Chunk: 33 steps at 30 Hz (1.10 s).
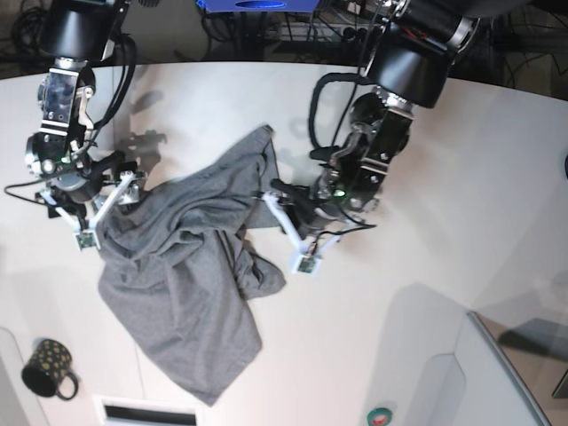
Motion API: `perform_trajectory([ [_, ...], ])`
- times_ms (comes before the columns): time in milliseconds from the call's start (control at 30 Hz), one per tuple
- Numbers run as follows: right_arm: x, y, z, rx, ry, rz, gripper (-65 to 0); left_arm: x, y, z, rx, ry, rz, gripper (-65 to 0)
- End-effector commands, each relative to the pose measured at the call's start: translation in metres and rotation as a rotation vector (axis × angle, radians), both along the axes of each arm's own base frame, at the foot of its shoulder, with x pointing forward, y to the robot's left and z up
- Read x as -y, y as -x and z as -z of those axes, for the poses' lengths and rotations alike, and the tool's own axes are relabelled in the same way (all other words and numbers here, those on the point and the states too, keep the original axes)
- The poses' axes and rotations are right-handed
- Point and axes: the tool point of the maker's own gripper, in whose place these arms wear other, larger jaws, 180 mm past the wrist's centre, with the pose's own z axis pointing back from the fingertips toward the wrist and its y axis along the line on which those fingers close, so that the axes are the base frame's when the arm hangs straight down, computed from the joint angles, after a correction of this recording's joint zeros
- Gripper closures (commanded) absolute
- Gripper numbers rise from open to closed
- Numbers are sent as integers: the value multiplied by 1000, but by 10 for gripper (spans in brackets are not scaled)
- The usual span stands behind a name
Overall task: Layout the t-shirt on the table in an organized manner, then fold the t-shirt properly
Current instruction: 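Grasp a shirt corner with the left gripper and pull it outward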
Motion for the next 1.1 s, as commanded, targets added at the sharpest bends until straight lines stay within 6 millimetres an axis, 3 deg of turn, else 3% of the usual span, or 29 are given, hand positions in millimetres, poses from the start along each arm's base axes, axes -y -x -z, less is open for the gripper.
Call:
perform_trajectory([
  [0,-13,-2,-10,41,-33,-32,-489,9,-9,-11,35,20,13,0],
  [67,-31,12,-17,55,-54,-81,-489,17,-11,-20,56,40,15,0],
  [133,-55,27,-24,65,-77,-128,-489,12,-13,-32,85,69,-17,0],
  [200,-85,46,-20,41,-94,-212,-488,-4,-23,-52,137,96,-78,0],
  [267,-124,66,-14,6,-129,-318,-488,-32,-31,-70,186,117,-168,0],
  [333,-149,73,-12,-5,-155,-374,-488,-62,-32,-78,197,119,-251,0],
  [433,-160,72,-5,-14,-170,-318,-488,-122,-22,-76,181,43,-338,0],
  [567,-173,68,-6,-8,-290,-190,-488,-210,11,-67,163,-94,-445,0],
  [767,-188,73,16,-80,-394,-132,-488,-322,72,-70,133,-246,-643,0],
  [900,-196,68,23,-77,-459,-104,-488,-365,106,-78,198,-319,-721,0],
  [1067,-199,71,42,-132,-465,-100,-480,-379,130,-81,275,-368,-724,0],
])
